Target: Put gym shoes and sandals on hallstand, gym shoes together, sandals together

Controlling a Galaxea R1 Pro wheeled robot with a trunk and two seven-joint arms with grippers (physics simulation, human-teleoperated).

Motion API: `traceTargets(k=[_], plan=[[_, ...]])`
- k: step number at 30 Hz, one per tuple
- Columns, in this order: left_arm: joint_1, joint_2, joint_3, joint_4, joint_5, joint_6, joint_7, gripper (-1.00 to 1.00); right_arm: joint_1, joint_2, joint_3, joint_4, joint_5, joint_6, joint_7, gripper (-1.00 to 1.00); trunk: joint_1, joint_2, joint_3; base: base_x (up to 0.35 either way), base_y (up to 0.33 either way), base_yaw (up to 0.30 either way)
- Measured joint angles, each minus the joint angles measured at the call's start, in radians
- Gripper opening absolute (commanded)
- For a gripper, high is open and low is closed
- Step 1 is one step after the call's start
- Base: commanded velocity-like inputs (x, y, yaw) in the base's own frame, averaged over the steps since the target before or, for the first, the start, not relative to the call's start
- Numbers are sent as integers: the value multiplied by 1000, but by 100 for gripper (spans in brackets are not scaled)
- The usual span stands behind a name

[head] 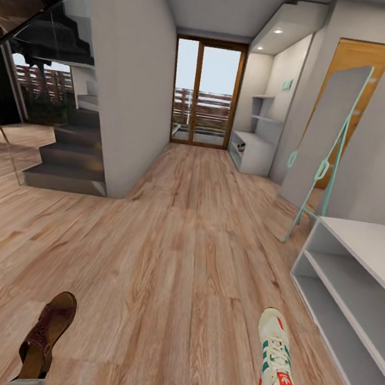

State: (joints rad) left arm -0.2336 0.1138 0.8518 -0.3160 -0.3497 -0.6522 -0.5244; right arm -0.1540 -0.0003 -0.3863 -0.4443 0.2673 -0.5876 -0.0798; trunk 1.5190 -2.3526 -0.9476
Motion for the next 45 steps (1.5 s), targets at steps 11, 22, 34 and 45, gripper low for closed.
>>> traceTargets(k=[11, 22, 34, 45], plan=[[0, 39, -10, 11, 66, 0, -6, -100, 0, 0, 1, 0, 0, 0, 0, -100, 0, 0, 0, 337, 0, 0], [1, 28, -14, 14, 64, -2, -8, -100, 0, 2, 1, 1, 0, 0, 1, -100, 0, 0, 12, 337, 0, 0], [-2, 28, -12, 14, 65, 9, 1, -100, 0, 0, 0, 22, -1, 1, -1, -100, 0, 0, 24, 337, 0, 0], [-19, -88, -100, 10, -56, 6, 113, -100, 0, -3, 2, 49, 0, 0, -2, -100, 0, 0, 24, 338, 0, 0]])
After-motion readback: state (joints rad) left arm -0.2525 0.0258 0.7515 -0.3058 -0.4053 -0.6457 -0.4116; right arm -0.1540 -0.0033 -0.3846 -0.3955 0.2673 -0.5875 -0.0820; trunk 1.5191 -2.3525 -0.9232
